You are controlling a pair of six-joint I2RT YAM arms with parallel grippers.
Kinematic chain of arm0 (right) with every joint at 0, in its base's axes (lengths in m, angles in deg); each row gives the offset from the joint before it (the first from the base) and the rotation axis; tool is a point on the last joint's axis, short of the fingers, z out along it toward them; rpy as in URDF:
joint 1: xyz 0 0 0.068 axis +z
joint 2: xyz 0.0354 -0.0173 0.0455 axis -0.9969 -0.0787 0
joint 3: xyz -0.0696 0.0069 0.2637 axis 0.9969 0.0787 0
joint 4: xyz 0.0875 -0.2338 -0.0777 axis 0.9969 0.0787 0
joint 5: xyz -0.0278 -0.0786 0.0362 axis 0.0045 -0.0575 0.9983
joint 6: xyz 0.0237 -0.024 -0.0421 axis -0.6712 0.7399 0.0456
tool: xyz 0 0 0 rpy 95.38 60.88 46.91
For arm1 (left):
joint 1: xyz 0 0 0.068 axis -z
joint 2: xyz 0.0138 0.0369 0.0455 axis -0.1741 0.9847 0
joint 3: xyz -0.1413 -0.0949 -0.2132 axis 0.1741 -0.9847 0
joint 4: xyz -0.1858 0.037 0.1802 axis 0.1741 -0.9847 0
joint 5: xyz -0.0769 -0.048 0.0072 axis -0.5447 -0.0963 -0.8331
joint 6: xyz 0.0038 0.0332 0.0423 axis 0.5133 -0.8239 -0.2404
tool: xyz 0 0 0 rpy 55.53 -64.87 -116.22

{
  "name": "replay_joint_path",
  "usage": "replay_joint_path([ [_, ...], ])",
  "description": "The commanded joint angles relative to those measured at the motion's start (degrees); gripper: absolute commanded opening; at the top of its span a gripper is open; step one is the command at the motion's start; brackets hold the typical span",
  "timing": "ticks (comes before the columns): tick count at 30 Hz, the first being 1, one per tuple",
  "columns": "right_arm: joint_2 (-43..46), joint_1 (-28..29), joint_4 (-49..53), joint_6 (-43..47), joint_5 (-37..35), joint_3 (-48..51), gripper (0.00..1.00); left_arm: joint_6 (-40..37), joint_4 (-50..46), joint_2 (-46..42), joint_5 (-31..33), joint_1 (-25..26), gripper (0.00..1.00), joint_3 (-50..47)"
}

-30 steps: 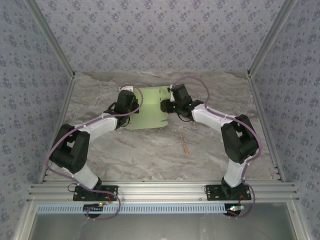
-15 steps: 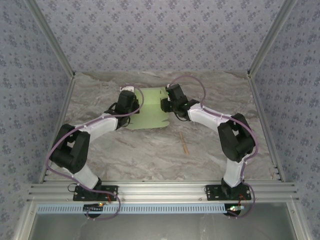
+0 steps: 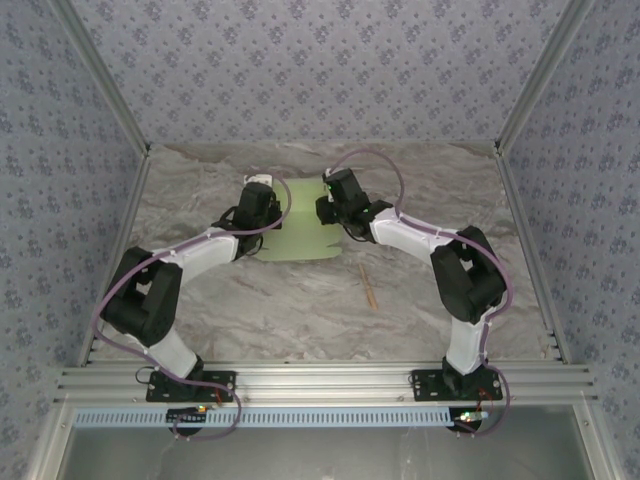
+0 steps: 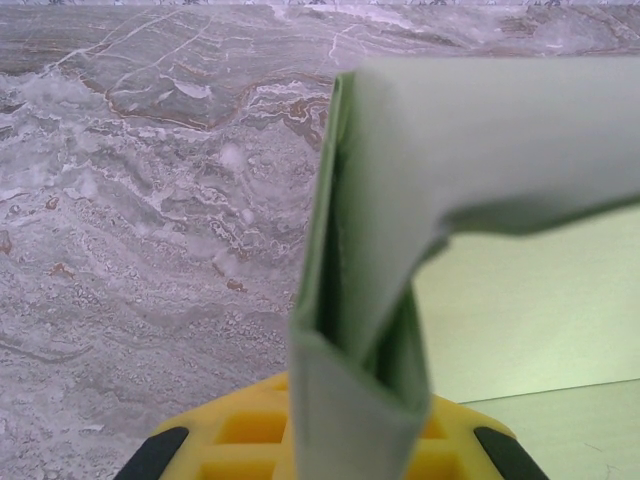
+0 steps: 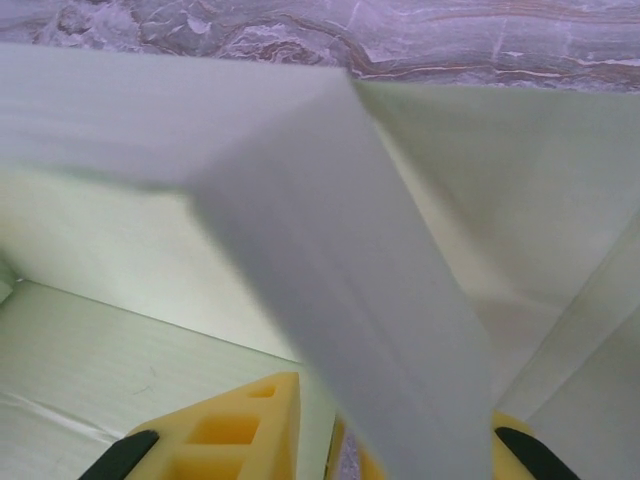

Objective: Fold the paper box

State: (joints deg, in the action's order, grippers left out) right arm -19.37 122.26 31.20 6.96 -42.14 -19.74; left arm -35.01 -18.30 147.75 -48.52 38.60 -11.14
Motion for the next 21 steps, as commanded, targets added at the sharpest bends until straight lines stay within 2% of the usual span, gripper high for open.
replay_joint_path([
  [1, -0.7, 1.5, -3.5, 0.8, 4.5, -0.2, 0.24, -0.6, 0.2, 0.2, -2.8, 1.0, 0.0, 0.3],
  [9, 1.9, 0.3, -0.4, 0.6, 4.9, 1.4, 0.29, -0.1, -0.4, 0.3, -2.0, 0.7, 0.0, 0.5],
  [15, 7.0, -0.6, 3.3, 2.6, 5.9, 4.1, 0.46, 1.1, -0.9, 0.6, -2.3, -0.3, 0.0, 0.8],
  [21, 14.6, -1.8, 8.4, 7.4, 7.8, 6.5, 0.54, 0.6, -1.0, 0.1, -2.8, -0.9, 0.0, 0.6],
])
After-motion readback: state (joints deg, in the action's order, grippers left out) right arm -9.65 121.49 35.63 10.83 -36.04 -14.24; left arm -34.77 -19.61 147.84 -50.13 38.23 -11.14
